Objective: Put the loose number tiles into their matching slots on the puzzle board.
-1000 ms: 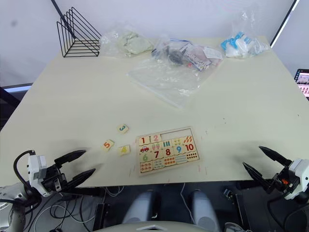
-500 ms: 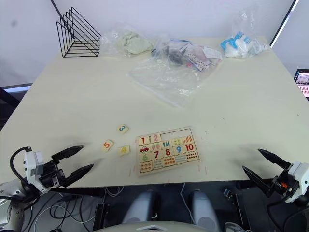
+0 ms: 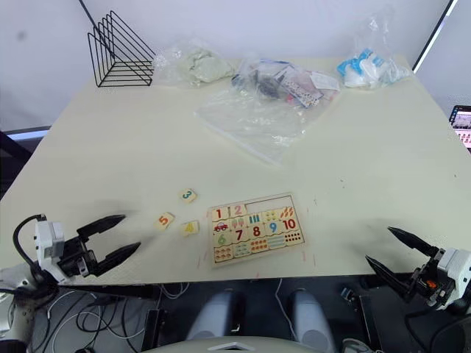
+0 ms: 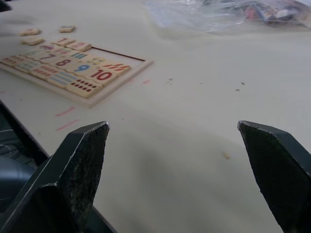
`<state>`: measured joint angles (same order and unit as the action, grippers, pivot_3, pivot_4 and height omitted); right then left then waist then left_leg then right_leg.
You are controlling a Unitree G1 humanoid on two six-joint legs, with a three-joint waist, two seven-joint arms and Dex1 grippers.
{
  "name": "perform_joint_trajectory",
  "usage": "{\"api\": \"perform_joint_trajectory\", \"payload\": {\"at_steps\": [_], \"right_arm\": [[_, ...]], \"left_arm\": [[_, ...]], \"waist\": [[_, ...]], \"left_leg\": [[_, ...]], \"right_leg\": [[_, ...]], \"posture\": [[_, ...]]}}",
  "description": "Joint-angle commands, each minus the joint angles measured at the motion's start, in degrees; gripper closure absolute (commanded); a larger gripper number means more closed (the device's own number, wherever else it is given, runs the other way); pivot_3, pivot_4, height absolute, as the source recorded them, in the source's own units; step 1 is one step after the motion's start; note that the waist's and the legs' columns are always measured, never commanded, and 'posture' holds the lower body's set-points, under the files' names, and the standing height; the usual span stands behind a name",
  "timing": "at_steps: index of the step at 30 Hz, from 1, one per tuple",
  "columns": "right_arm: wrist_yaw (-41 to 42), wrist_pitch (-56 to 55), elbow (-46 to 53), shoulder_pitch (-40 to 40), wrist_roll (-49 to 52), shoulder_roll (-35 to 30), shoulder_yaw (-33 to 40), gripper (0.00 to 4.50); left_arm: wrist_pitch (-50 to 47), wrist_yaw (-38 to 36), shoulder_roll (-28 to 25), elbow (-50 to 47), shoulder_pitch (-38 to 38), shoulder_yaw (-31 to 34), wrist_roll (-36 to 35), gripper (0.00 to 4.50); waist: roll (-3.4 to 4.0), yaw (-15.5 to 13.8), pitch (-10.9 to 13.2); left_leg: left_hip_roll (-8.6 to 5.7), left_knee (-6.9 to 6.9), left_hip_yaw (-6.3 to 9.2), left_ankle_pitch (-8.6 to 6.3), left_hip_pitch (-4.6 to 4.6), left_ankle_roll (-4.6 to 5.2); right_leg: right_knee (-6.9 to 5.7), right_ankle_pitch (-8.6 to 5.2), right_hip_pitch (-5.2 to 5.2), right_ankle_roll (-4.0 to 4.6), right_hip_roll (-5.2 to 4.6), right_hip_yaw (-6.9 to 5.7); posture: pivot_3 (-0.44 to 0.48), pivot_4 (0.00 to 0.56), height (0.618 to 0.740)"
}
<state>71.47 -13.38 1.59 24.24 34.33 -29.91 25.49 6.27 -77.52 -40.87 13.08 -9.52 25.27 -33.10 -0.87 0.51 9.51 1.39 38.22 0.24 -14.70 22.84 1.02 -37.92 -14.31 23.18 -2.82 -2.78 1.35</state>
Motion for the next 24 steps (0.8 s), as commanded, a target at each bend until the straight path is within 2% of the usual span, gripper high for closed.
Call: {"api": "perform_joint_trajectory", "payload": {"at_steps": [1, 6, 13, 24], "right_arm": [[0.5, 0.7, 4.2, 1.0, 2.1, -0.4, 0.0, 0.05], [0.5, 2.0, 7.5, 1.4, 3.3, -0.7, -0.7, 0.05], [1.5, 2.4, 9.2, 1.0, 3.7, -1.7, -0.9, 0.05], [1.4, 2.3, 9.6, 0.3, 3.4, -1.9, -2.1, 0.05]], "left_arm": [[-1.8, 0.9, -1.2, -0.3, 2.7, -1.5, 1.0, 0.00], [-5.5, 3.2, -0.8, 0.2, 7.6, -4.8, 2.6, 0.00], [-6.6, 9.2, -0.3, 2.8, 16.3, -10.4, 9.1, 0.00], [-13.4, 16.7, -0.1, -0.6, 22.8, -17.6, 15.3, 0.00]], "waist": [[0.01, 0.0, 0.0], [0.00, 0.0, 0.0], [-0.01, -0.2, 0.0], [-0.01, -0.1, 0.0]], "left_leg": [[-0.01, 0.00, -0.01, 0.00, -0.01, 0.00], [-0.05, 0.00, 0.05, 0.00, -0.02, 0.00], [-0.11, 0.05, 0.07, 0.00, -0.02, 0.00], [-0.11, 0.04, 0.14, 0.00, -0.03, 0.00]], "right_leg": [[0.00, 0.01, -0.01, -0.01, 0.00, 0.00], [0.00, 0.11, -0.03, -0.19, 0.01, -0.01], [0.00, 0.12, -0.09, -0.20, 0.01, -0.07], [-0.01, 0.12, -0.09, -0.20, 0.01, -0.06]], "posture": [[0.000, 0.150, 0.740], [0.000, 0.150, 0.740], [0.000, 0.150, 0.740], [0.000, 0.150, 0.740]]}}
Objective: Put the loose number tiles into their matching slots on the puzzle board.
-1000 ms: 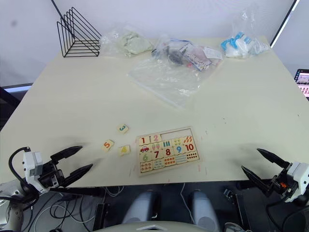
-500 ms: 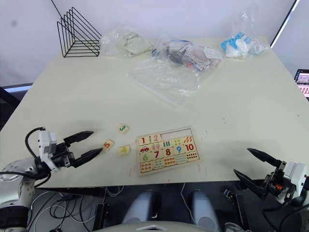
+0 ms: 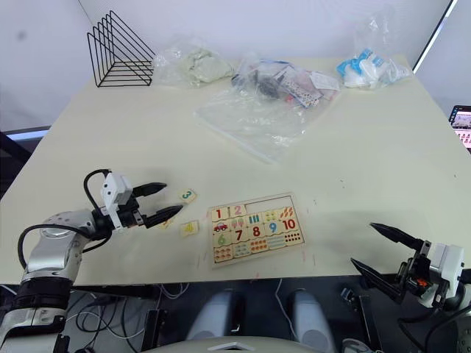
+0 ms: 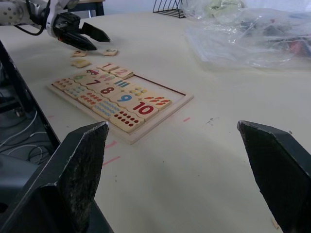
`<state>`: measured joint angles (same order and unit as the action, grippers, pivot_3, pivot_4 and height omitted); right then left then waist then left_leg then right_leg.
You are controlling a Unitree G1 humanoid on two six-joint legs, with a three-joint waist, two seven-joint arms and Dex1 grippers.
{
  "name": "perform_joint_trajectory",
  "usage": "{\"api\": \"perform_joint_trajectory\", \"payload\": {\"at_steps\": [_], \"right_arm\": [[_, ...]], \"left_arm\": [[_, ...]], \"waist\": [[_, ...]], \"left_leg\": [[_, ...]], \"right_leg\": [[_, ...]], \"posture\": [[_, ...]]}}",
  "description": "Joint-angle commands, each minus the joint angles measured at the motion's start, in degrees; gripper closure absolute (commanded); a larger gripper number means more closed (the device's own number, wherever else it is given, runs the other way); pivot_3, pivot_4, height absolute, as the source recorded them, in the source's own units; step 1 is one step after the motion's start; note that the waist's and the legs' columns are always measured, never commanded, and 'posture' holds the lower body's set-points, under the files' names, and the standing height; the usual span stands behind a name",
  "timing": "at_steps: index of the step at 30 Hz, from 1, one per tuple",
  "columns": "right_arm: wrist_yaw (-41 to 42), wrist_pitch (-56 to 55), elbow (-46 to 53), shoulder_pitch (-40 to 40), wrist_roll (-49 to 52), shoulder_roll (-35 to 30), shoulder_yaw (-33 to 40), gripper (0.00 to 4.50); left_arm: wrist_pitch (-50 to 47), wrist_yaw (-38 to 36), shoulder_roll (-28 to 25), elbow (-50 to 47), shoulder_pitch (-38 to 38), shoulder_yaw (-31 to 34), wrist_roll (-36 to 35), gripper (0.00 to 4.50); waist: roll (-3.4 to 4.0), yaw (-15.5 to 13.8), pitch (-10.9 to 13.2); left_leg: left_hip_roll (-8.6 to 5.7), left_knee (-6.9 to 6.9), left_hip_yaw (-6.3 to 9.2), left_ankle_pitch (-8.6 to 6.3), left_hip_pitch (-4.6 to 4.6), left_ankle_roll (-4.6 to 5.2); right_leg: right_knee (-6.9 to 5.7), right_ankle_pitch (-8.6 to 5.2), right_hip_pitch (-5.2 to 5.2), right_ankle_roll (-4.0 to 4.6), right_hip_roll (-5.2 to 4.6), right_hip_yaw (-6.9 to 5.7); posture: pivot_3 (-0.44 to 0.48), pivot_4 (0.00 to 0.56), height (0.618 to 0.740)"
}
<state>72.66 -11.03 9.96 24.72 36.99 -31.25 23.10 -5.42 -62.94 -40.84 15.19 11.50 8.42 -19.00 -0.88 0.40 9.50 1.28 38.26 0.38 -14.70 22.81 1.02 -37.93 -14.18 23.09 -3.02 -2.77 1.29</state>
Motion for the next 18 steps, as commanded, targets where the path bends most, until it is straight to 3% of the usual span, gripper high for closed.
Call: {"api": "perform_joint_trajectory", "payload": {"at_steps": [1, 18], "right_arm": [[0.2, -0.1, 1.2, -0.3, 0.7, -0.6, 0.3, 0.05], [0.8, -0.3, 1.2, -1.3, 0.1, -1.0, -0.6, 0.05]], "left_arm": [[-2.4, 2.7, 0.0, -3.2, 2.1, -1.2, 1.4, 0.00], [-13.7, 9.1, 0.3, -10.4, 0.3, -6.2, 5.4, 0.00]], "waist": [[0.00, -0.1, 0.0], [0.05, 0.0, 0.0]], "left_leg": [[0.00, 0.00, 0.01, 0.00, 0.00, 0.00], [-0.01, 0.00, 0.04, 0.00, -0.03, 0.00]], "right_leg": [[0.00, 0.00, 0.00, 0.00, 0.00, 0.00], [-0.01, 0.00, 0.00, 0.00, -0.01, 0.03]], "posture": [[0.000, 0.150, 0.740], [0.000, 0.150, 0.740]]}}
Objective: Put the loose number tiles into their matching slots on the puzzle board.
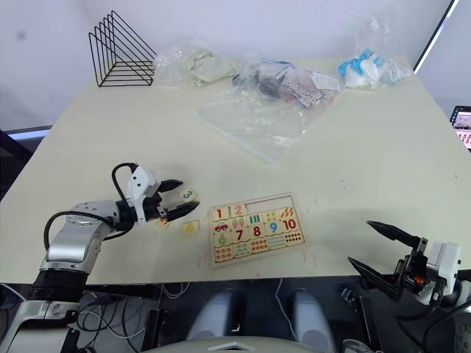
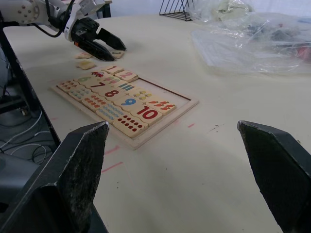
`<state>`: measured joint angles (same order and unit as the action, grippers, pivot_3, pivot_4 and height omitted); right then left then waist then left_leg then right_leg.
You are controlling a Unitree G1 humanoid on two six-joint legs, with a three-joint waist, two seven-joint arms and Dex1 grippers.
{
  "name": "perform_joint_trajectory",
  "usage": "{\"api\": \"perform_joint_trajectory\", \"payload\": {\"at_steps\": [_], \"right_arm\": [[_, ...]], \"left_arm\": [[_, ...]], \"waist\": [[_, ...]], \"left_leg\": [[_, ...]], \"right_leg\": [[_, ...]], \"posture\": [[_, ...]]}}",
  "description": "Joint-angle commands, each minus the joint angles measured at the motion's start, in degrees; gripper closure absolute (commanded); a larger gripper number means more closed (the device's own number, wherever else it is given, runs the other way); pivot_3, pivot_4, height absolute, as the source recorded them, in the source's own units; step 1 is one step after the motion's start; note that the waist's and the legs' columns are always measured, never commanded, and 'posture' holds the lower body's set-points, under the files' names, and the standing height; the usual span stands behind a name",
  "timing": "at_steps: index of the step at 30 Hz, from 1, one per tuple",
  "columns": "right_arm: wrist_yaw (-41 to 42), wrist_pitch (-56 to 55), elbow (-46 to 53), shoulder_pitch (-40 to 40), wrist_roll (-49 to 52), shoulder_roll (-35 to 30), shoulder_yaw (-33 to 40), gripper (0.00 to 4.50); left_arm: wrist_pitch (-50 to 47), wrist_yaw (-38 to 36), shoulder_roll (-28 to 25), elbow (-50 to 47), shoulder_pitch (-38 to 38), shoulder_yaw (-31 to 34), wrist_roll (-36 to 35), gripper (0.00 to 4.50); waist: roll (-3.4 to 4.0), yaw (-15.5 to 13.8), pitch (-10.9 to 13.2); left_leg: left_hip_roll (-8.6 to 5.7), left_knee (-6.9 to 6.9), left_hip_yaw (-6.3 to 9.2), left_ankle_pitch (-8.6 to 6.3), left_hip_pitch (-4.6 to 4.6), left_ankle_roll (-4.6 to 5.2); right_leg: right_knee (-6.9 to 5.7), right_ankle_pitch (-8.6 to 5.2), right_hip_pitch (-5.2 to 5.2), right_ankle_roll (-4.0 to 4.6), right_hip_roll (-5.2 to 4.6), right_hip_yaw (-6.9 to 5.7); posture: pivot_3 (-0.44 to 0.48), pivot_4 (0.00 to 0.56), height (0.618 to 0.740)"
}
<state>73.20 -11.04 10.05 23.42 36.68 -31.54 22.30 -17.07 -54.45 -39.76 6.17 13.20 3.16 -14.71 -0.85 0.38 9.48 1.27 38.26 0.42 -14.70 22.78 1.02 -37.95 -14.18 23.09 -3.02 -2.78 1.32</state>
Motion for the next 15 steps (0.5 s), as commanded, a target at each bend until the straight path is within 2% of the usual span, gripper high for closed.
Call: {"api": "perform_joint_trajectory", "payload": {"at_steps": [1, 4, 7, 10, 12, 15], "right_arm": [[0.3, -0.3, 1.1, 0.0, 0.3, -0.7, 0.2, 0.05], [0.5, -0.4, 1.0, 0.0, 0.2, -0.7, 0.1, 0.05], [0.6, -0.4, 0.7, -0.3, 0.0, -0.8, 0.0, 0.00], [0.9, -0.4, 0.4, -0.6, -0.1, -0.9, 0.0, 0.00], [1.0, -0.3, 0.2, -0.7, -0.1, -0.9, 0.0, 0.00], [1.1, -0.3, 0.1, -0.9, -0.2, -0.9, 0.0, 0.00]], "left_arm": [[-2.5, 1.1, -0.8, -1.7, -1.7, -0.9, 1.2, 0.00], [-3.9, 1.8, -0.7, -2.5, -2.3, -0.7, 0.8, 0.00], [-4.7, 1.8, -1.0, -3.3, -3.2, -1.2, 0.9, 0.74], [-5.0, 2.1, -1.1, -3.6, -3.5, -1.4, 1.0, 2.23], [-4.9, 2.3, -1.2, -3.7, -3.5, -1.6, 1.5, 2.93], [-5.3, 3.0, -1.0, -4.1, -3.5, -1.5, 1.7, 2.98]], "waist": [[0.03, 0.0, 0.0], [0.10, 0.0, -0.1], [0.16, 0.0, -0.1], [0.25, 0.0, -0.2], [0.31, 0.0, -0.2], [0.35, 0.1, -0.2]], "left_leg": [[0.00, 0.00, 0.01, 0.00, 0.00, 0.00], [0.00, 0.00, 0.00, 0.00, -0.01, 0.00], [0.00, -0.01, 0.00, 0.00, -0.02, 0.00], [0.00, -0.01, -0.02, 0.00, -0.03, 0.00], [-0.01, -0.01, -0.02, 0.00, -0.03, 0.00], [-0.01, -0.01, -0.03, 0.00, -0.04, 0.00]], "right_leg": [[0.00, 0.00, 0.00, 0.00, 0.00, 0.00], [0.00, 0.00, 0.00, 0.00, 0.00, 0.02], [0.00, 0.00, 0.00, 0.00, 0.00, 0.04], [0.00, 0.00, 0.00, 0.00, 0.00, 0.05], [0.00, 0.00, -0.01, 0.00, 0.00, 0.06], [0.00, 0.00, -0.01, 0.00, 0.00, 0.06]], "posture": [[0.000, 0.150, 0.740], [0.000, 0.150, 0.740], [0.000, 0.150, 0.740], [0.000, 0.150, 0.740], [0.000, 0.150, 0.740], [0.000, 0.150, 0.740]]}}
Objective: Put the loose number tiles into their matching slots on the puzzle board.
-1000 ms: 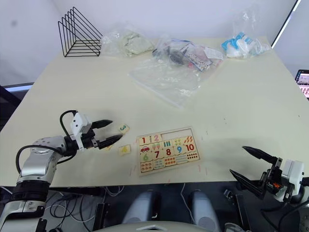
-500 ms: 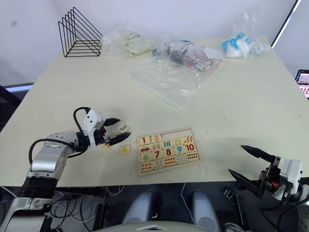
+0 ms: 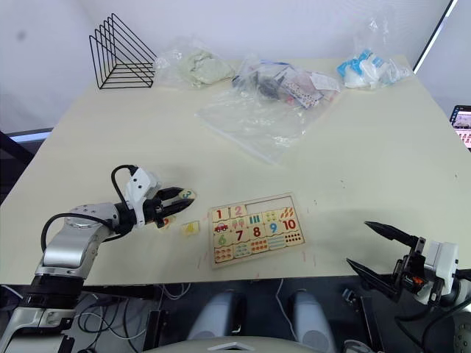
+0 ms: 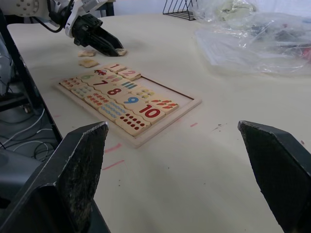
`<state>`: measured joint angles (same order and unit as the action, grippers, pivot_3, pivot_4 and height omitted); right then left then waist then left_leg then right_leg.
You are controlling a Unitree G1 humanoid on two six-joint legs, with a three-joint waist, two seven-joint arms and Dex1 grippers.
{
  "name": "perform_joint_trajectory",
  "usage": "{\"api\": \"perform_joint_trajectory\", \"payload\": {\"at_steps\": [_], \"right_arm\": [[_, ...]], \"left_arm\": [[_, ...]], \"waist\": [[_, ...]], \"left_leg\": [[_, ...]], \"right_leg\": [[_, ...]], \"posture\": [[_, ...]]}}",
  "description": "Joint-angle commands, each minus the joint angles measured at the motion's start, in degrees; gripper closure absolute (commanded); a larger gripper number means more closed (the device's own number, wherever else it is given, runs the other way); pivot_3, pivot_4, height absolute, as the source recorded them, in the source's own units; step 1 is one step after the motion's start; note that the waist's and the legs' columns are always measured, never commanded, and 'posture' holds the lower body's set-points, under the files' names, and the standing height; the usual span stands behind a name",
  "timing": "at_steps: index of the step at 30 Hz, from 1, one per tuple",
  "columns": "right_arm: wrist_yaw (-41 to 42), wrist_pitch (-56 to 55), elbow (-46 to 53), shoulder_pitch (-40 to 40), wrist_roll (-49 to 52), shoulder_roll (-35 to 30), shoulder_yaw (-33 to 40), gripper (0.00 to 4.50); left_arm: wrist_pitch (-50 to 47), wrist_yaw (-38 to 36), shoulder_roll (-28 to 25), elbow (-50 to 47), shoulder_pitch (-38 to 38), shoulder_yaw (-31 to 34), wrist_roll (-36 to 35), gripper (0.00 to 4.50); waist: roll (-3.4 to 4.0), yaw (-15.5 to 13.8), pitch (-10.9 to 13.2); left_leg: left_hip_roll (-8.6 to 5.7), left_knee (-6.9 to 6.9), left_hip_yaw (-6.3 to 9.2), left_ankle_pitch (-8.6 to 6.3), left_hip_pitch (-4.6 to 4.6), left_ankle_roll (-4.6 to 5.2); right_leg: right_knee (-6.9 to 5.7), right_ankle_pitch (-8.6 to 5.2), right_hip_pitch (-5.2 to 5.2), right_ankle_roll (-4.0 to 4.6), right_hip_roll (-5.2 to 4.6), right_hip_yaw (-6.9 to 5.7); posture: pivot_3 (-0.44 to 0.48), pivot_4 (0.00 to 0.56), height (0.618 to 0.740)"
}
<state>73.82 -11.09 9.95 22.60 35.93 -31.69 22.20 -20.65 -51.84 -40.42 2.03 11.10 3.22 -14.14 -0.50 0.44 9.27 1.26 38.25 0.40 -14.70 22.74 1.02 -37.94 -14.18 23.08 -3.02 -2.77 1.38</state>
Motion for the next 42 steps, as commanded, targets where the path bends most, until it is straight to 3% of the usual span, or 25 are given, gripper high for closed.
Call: {"api": "perform_joint_trajectory", "payload": {"at_steps": [1, 14, 18, 24, 27, 36, 42], "right_arm": [[0.5, -0.2, 0.3, -0.1, 0.6, -0.8, 0.1, 0.00], [3.6, 1.5, -2.2, -6.5, 1.5, -2.7, -2.3, 0.00], [5.2, 1.9, -3.8, -7.9, 2.1, -3.4, -2.3, 0.00], [7.9, 3.8, -4.9, -11.9, 2.7, -3.6, -5.2, 0.00], [8.4, 5.0, -5.1, -13.2, 3.0, -3.9, -5.7, 0.00], [10.0, 7.1, -5.8, -17.2, 3.6, -5.2, -5.6, 0.00], [10.9, 7.6, -6.0, -17.3, 4.0, -6.2, -4.9, 0.00]], "left_arm": [[-1.7, 0.8, -0.1, -0.2, -1.4, -1.3, 1.0, 2.98], [-8.9, 10.9, 3.9, -8.4, -2.0, 8.5, -5.2, 2.98], [-11.7, 16.8, 5.5, -13.0, -3.3, 13.1, -6.4, 2.98], [-28.1, 31.4, 10.6, -26.1, -8.7, 20.2, -7.9, 2.98], [-28.9, 35.2, 11.3, -29.6, -9.7, 21.2, -6.1, 2.98], [-35.1, 50.4, 29.1, -42.7, -9.0, 24.8, -9.9, 2.98], [-32.3, 59.3, 36.5, -47.0, -11.0, 22.7, -5.2, 2.98]], "waist": [[0.01, 0.0, 0.0], [-0.03, 0.0, 0.0], [-0.04, 0.0, 0.0], [-0.08, 0.2, 0.0], [-0.16, 0.0, 0.1], [-0.24, -0.7, 0.1], [-0.24, -1.0, 0.1]], "left_leg": [[0.00, 0.00, 0.00, 0.00, 0.00, 0.00], [0.00, 0.03, 0.05, 0.00, 0.02, 0.00], [0.01, 0.02, 0.10, 0.00, 0.03, 0.00], [0.07, 0.04, 0.07, 0.00, 0.02, 0.00], [0.05, 0.03, 0.18, 0.00, 0.03, 0.00], [-0.02, 0.08, 0.16, 0.00, 0.04, -0.01], [-0.09, 0.08, 0.11, 0.00, 0.03, -0.01]], "right_leg": [[0.00, 0.00, 0.00, 0.00, 0.00, 0.00], [-0.01, 0.00, 0.00, 0.00, 0.01, -0.03], [-0.01, 0.01, 0.00, 0.00, 0.00, -0.04], [-0.01, 0.01, -0.01, -0.02, -0.05, 0.03], [-0.04, 0.01, -0.01, -0.01, -0.03, -0.05], [-0.02, 0.04, -0.06, -0.03, -0.11, -0.04], [-0.01, 0.04, -0.06, -0.02, -0.05, 0.01]], "posture": [[0.000, 0.150, 0.740], [0.000, 0.150, 0.740], [0.000, 0.150, 0.740], [0.000, 0.150, 0.740], [0.000, 0.150, 0.740], [0.000, 0.150, 0.740], [0.000, 0.150, 0.740]]}}
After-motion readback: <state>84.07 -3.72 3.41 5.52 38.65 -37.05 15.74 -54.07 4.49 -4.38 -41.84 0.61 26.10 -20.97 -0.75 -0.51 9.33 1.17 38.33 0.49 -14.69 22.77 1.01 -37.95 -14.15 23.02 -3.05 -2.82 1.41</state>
